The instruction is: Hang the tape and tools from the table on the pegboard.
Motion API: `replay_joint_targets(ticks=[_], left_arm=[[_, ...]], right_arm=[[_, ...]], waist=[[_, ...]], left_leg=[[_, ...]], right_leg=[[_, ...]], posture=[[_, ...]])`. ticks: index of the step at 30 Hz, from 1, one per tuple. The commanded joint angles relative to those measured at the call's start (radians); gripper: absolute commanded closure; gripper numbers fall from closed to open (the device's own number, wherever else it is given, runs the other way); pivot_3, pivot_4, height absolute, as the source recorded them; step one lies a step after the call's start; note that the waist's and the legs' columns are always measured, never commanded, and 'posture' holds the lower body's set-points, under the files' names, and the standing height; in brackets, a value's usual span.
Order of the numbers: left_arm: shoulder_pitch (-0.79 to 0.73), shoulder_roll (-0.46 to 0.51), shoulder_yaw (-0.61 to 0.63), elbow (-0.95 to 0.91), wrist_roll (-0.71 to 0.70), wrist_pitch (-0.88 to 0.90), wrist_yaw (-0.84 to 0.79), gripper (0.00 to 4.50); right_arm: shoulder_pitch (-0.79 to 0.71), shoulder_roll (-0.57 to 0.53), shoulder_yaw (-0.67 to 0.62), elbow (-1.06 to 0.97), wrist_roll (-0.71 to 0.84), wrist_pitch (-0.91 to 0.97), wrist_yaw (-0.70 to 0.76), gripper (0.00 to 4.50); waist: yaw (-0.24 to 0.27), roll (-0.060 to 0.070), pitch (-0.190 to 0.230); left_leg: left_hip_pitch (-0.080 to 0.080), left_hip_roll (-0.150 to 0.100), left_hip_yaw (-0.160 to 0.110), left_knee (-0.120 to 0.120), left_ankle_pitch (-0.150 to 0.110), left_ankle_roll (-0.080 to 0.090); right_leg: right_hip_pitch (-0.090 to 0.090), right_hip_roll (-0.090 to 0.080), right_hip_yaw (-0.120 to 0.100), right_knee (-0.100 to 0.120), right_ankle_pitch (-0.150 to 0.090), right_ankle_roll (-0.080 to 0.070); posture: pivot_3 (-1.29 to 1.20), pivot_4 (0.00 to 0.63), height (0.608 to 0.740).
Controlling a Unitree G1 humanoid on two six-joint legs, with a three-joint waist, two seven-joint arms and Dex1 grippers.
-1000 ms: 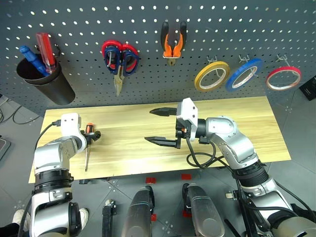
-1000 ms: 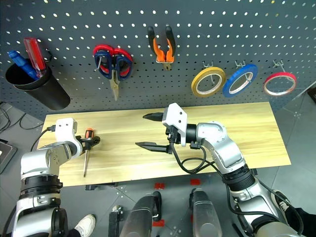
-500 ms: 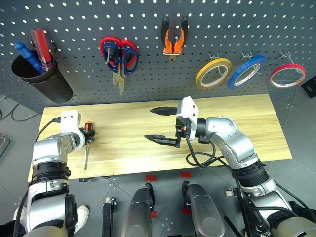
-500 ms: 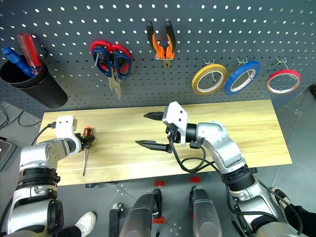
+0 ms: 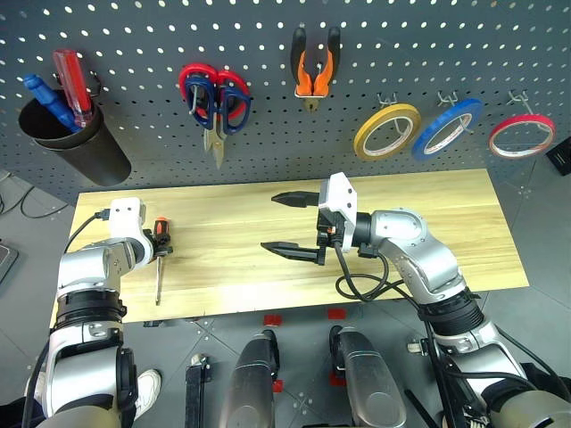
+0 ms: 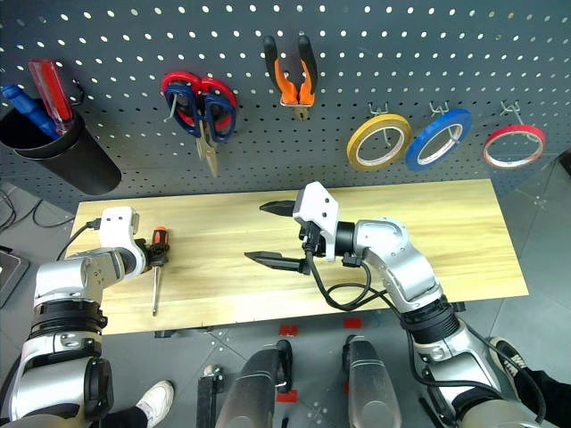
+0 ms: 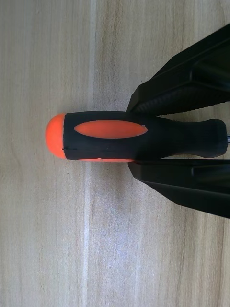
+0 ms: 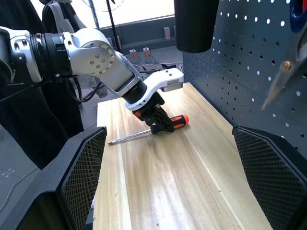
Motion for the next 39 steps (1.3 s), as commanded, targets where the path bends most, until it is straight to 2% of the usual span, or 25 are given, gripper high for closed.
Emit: replay_joint_targets(ticks=[1,7,11,15,20,24,28,34,39], left_arm=[[0.073,0.029,-0.037,-0.189,0.000,0.021,-0.037,3.57],[0.274,-0.002,-0.109,-0.586,0.004,0.062,-0.023,3.57],[0.485,-0.117,-0.186,-1.008,0.026,0.121,0.092,3.57],[0.532,-0.192,-0.199,-1.158,0.076,0.138,0.193,3.57],[0.513,-0.165,-0.275,-1.337,0.232,0.082,0.307,3.57],[0.471,-0.138,-0.289,-1.388,0.330,0.042,0.349,3.57],[0.341,-0.076,-0.269,-1.415,0.456,-0.024,0.382,3.57],[0.141,-0.053,-0.198,-1.292,0.510,-0.103,0.384,3.57],[-0.002,-0.063,-0.167,-1.121,0.532,-0.197,0.412,3.57]], right_arm=[[-0.015,-0.001,-0.031,-0.024,0.008,-0.028,0.000,0.00],[0.008,-0.035,-0.077,-0.056,0.038,-0.015,0.012,0.00],[0.077,-0.073,-0.156,-0.152,0.111,0.073,-0.029,0.00],[0.109,-0.083,-0.208,-0.225,0.183,0.148,-0.065,0.00],[0.114,-0.062,-0.281,-0.288,0.282,0.229,-0.152,0.00],[0.096,-0.037,-0.286,-0.293,0.310,0.240,-0.188,0.00],[0.053,0.012,-0.305,-0.293,0.355,0.249,-0.245,0.00],[-0.035,0.062,-0.325,-0.258,0.386,0.242,-0.308,0.00],[-0.079,0.083,-0.317,-0.226,0.377,0.221,-0.324,0.00]], waist=[[-0.001,0.000,0.000],[0.000,-0.001,-0.001],[0.001,-0.002,-0.008],[0.005,-0.005,-0.018],[0.007,-0.005,-0.066],[0.007,-0.005,-0.094],[0.008,-0.006,-0.110],[0.012,-0.006,-0.136],[0.017,-0.006,-0.142]], left_leg=[[0.000,0.000,0.000,0.000,0.000,0.000],[-0.003,0.000,0.000,-0.001,0.000,-0.001],[-0.005,-0.002,-0.002,-0.001,0.000,-0.002],[-0.008,-0.002,-0.005,0.000,0.002,-0.004],[-0.007,-0.001,-0.013,-0.002,0.006,-0.009],[-0.008,-0.001,-0.013,-0.002,0.006,-0.009],[-0.008,-0.001,-0.013,-0.002,0.006,-0.009],[-0.008,-0.002,-0.013,-0.002,0.006,-0.009],[-0.008,-0.002,-0.013,-0.001,0.006,-0.009]], right_leg=[[0.000,0.000,0.000,0.000,0.000,0.000],[-0.001,-0.003,-0.001,-0.003,0.000,0.000],[-0.002,-0.005,-0.001,-0.003,0.000,0.000],[-0.002,-0.004,-0.004,-0.003,0.000,0.000],[-0.001,0.000,-0.009,-0.002,0.002,-0.003],[-0.001,0.000,-0.008,-0.003,0.002,-0.003],[-0.001,0.001,-0.008,-0.003,0.002,-0.003],[-0.001,0.002,-0.007,-0.003,0.002,-0.003],[0.000,0.002,-0.007,-0.003,0.002,-0.003]], posture=[[-0.13,0.426,0.740],[-0.12,0.361,0.740],[-0.12,0.307,0.740],[-0.13,0.268,0.740],[-0.12,0.225,0.740],[-0.11,0.205,0.740],[-0.10,0.189,0.740],[-0.09,0.174,0.740],[-0.09,0.174,0.740]])
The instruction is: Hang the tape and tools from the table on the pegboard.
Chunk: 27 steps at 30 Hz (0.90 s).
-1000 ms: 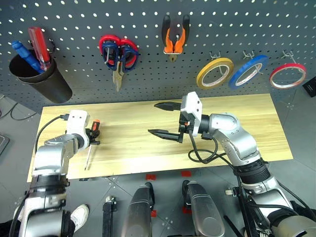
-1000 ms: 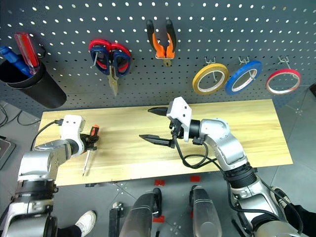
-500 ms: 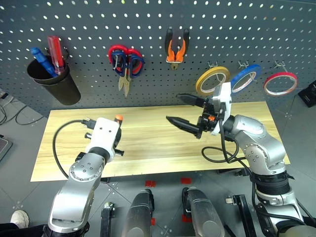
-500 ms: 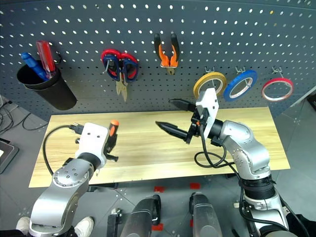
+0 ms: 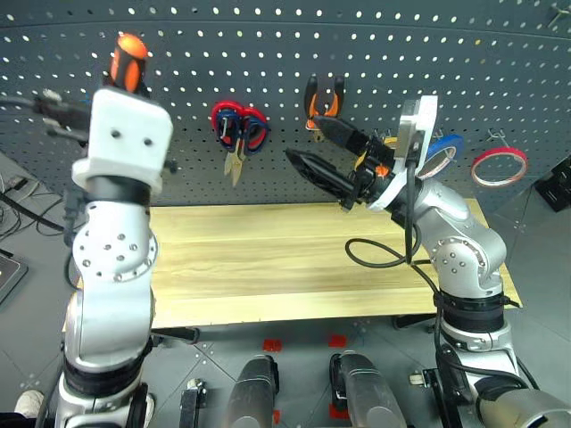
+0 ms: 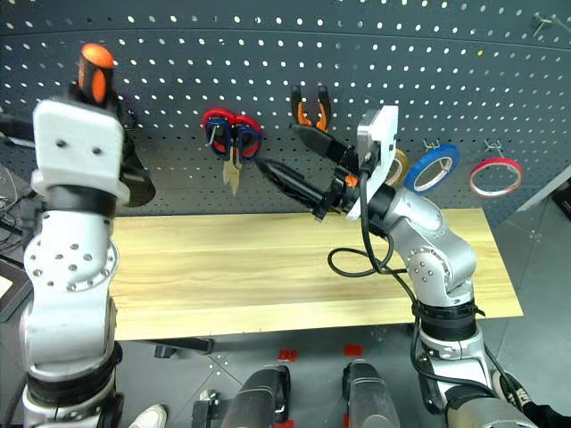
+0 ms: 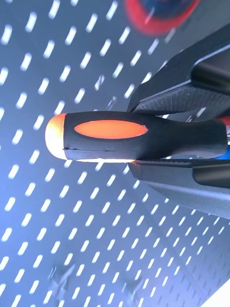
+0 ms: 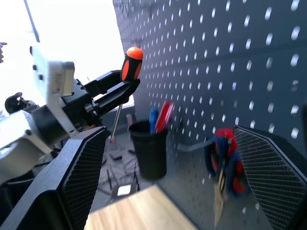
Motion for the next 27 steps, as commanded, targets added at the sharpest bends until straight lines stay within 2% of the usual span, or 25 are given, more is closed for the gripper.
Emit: replay_joint_targets(ticks=[1,11,15,20,27], left_arm=[[-0.090,0.002,0.034,0.096,0.039,-0.097,0.040,3.57],[-0.212,-0.023,0.066,0.344,0.036,-0.269,0.095,3.57],[-0.184,-0.052,0.075,0.359,0.024,-0.272,0.096,3.57],[-0.143,-0.133,0.148,0.357,-0.014,-0.221,0.120,3.57],[-0.127,-0.182,0.190,0.347,-0.026,-0.188,0.132,3.57]], right_arm=[[-0.035,0.015,-0.003,0.007,0.001,-0.031,-0.008,0.00],[-0.037,0.027,0.022,0.040,-0.050,-0.071,-0.020,0.00],[-0.033,0.018,0.020,0.042,-0.060,-0.073,-0.029,0.00],[-0.024,0.009,0.022,0.036,-0.071,-0.065,-0.030,0.00],[-0.020,0.002,0.025,0.046,-0.075,-0.061,-0.027,0.00]], waist=[[0.002,0.000,0.000],[0.002,0.000,-0.001],[0.001,0.000,-0.001],[-0.003,0.000,-0.001],[-0.008,0.000,-0.001]], left_leg=[[0.000,0.000,0.000,0.000,0.000,0.000],[0.000,0.000,0.001,0.001,0.000,0.000],[0.000,0.000,0.001,0.001,0.000,0.000],[0.000,0.000,0.002,0.001,0.000,0.000],[0.000,0.000,0.002,0.001,0.000,0.000]], right_leg=[[0.000,0.000,0.000,0.000,0.000,0.000],[-0.001,0.000,-0.001,0.001,0.000,0.000],[-0.001,0.000,-0.001,0.001,0.000,0.000],[-0.001,0.000,-0.001,0.002,0.000,0.000],[-0.001,0.000,-0.001,0.002,0.000,0.000]], posture=[[-0.09,0.174,0.740],[-0.10,0.177,0.740],[-0.11,0.185,0.740],[-0.11,0.188,0.740],[-0.11,0.191,0.740]])
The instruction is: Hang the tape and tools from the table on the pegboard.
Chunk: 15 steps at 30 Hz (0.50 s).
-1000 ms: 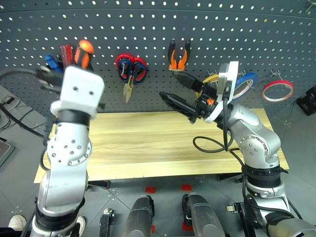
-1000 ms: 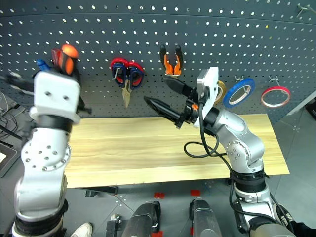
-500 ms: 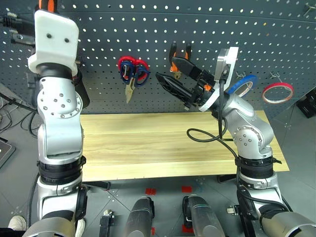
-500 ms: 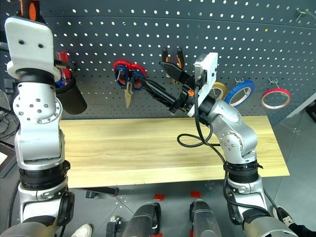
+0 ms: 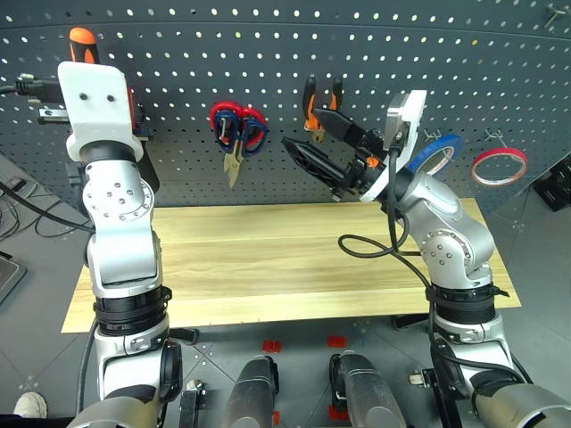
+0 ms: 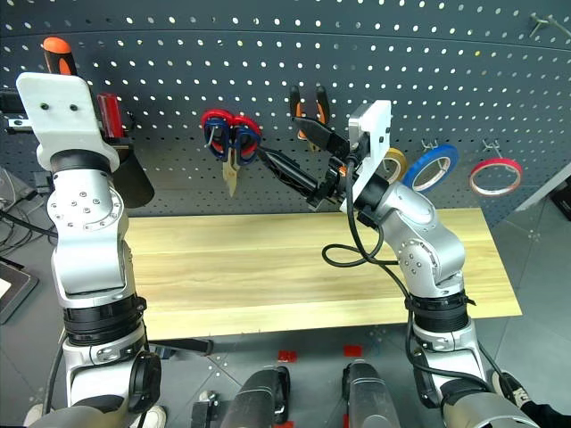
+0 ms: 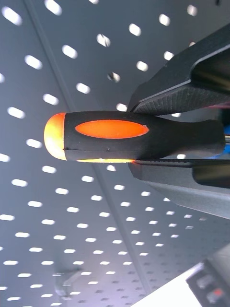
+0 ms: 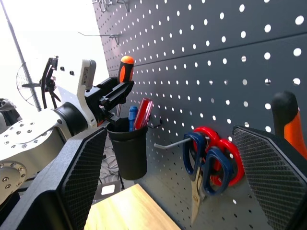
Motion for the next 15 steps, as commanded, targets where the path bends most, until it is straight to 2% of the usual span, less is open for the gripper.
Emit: replay_joint_targets(ticks=[1,2,4,13,14,15], left_arm=[[-0.001,-0.008,0.033,-0.041,-0.002,0.013,0.020,3.57],[0.001,-0.014,0.039,-0.042,-0.004,0.016,0.023,3.57],[0.005,-0.028,0.047,-0.049,-0.013,0.025,0.022,2.84],[0.025,-0.042,0.058,-0.068,-0.019,0.043,0.023,0.23],[0.027,-0.044,0.059,-0.071,-0.022,0.048,0.022,0.02],[0.029,-0.046,0.061,-0.072,-0.025,0.052,0.021,0.02]], right_arm=[[-0.006,-0.009,-0.011,-0.014,0.000,-0.015,0.002,0.00],[-0.008,-0.009,-0.009,-0.006,-0.003,-0.018,0.004,0.00],[-0.009,-0.011,-0.009,0.004,-0.007,-0.022,0.008,0.00],[0.012,-0.023,-0.001,0.001,-0.021,-0.029,0.022,0.00],[0.012,-0.024,-0.002,0.003,-0.023,-0.030,0.022,0.00],[0.012,-0.024,-0.002,0.006,-0.025,-0.031,0.023,0.00]], waist=[[-0.001,0.000,0.000],[-0.001,0.000,0.000],[-0.003,0.000,0.000],[-0.002,0.000,0.000],[-0.003,0.000,0.000],[-0.003,0.000,0.000]], left_leg=[[0.000,0.000,0.000,0.000,0.000,0.000],[0.000,0.000,0.000,0.000,0.000,0.000],[0.000,0.000,0.000,0.000,0.000,0.000],[0.000,0.000,0.000,0.001,0.000,0.000],[0.000,0.000,0.000,0.001,0.000,0.000],[0.000,0.000,0.000,0.001,0.000,0.000]], right_leg=[[0.000,0.000,0.000,0.000,0.000,0.000],[0.000,0.000,0.000,0.000,0.000,0.000],[0.000,0.000,0.000,0.000,0.000,0.000],[0.000,0.000,0.000,0.000,0.000,0.000],[0.000,0.000,0.000,0.000,0.000,0.000],[0.000,0.000,0.000,0.001,0.000,0.000]], posture=[[-0.10,0.190,0.740],[-0.10,0.190,0.740],[-0.10,0.194,0.740],[-0.10,0.197,0.740],[-0.10,0.197,0.740],[-0.10,0.197,0.740]])
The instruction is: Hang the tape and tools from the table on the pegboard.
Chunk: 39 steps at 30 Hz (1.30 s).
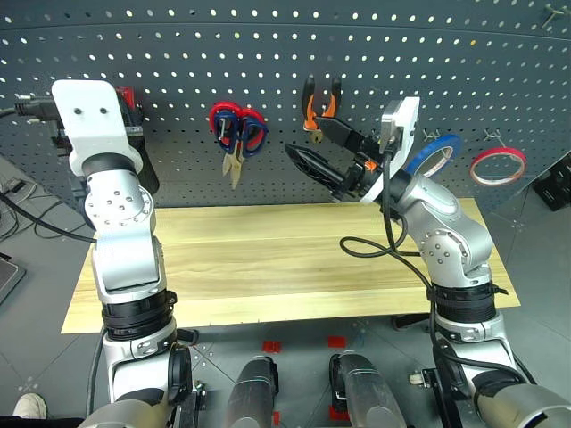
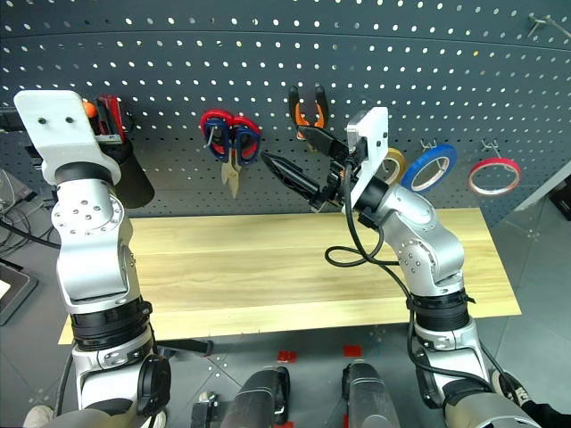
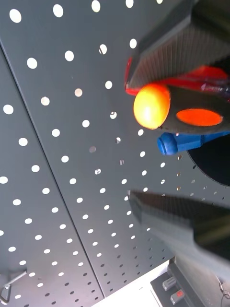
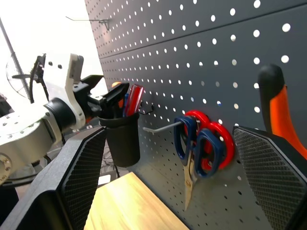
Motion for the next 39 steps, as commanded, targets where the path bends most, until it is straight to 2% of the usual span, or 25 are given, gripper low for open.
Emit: replay_joint_targets(ticks=[1,5,11,21,30,36,39], left_arm=[[0.007,-0.003,0.018,-0.065,-0.006,0.009,0.004,0.02],[0.007,-0.021,0.027,-0.074,-0.030,0.033,-0.007,0.02],[-0.012,-0.072,0.035,-0.099,-0.143,0.067,-0.061,0.02],[-0.011,-0.051,-0.078,-0.250,-0.185,0.143,-0.157,0.02],[0.128,-0.152,-0.167,-0.418,-0.173,0.232,-0.129,0.02],[0.345,-0.224,-0.212,-0.484,-0.202,0.245,-0.149,0.02],[0.448,-0.236,-0.225,-0.472,-0.223,0.200,-0.172,0.02]], right_arm=[[0.003,-0.003,-0.007,-0.033,0.001,-0.030,0.013,0.00],[0.004,-0.007,-0.008,-0.030,-0.006,-0.032,0.015,0.00],[0.006,-0.012,-0.009,-0.020,-0.025,-0.047,0.016,0.00],[0.036,-0.029,-0.013,-0.057,-0.055,-0.066,0.009,0.00],[0.154,-0.056,-0.012,-0.136,-0.071,-0.045,-0.027,0.00],[0.238,-0.062,0.013,-0.177,-0.191,-0.015,-0.172,0.00],[0.310,-0.087,0.070,-0.200,-0.297,-0.007,-0.231,0.00]], waist=[[0.000,0.000,0.000],[0.000,0.000,0.000],[0.001,0.000,-0.001],[0.000,0.000,-0.019],[0.003,0.001,-0.031],[0.001,0.002,-0.040],[0.004,0.003,-0.044]], left_leg=[[0.000,0.000,0.000,0.000,0.000,0.000],[0.000,0.000,0.000,0.000,0.000,0.000],[0.000,0.000,0.000,0.001,0.000,0.000],[0.000,0.000,0.000,0.000,0.000,0.000],[0.001,-0.001,0.000,0.000,0.000,0.000],[0.001,0.000,0.001,-0.001,0.000,0.001],[0.001,0.000,0.001,-0.001,-0.001,0.001]], right_leg=[[0.000,0.000,0.000,0.000,0.000,0.000],[0.000,0.000,0.000,0.000,0.000,0.000],[0.000,0.000,0.000,0.000,0.000,0.000],[0.000,0.000,0.001,0.000,0.000,0.000],[0.002,0.000,0.005,0.000,0.000,0.000],[0.002,0.001,0.007,0.000,0.000,0.000],[0.002,0.000,0.007,-0.001,0.000,0.000]], posture=[[-0.10,0.197,0.740],[-0.10,0.197,0.740],[-0.10,0.190,0.740],[-0.09,0.177,0.740],[-0.10,0.187,0.740],[-0.09,0.196,0.740],[-0.09,0.197,0.740]])
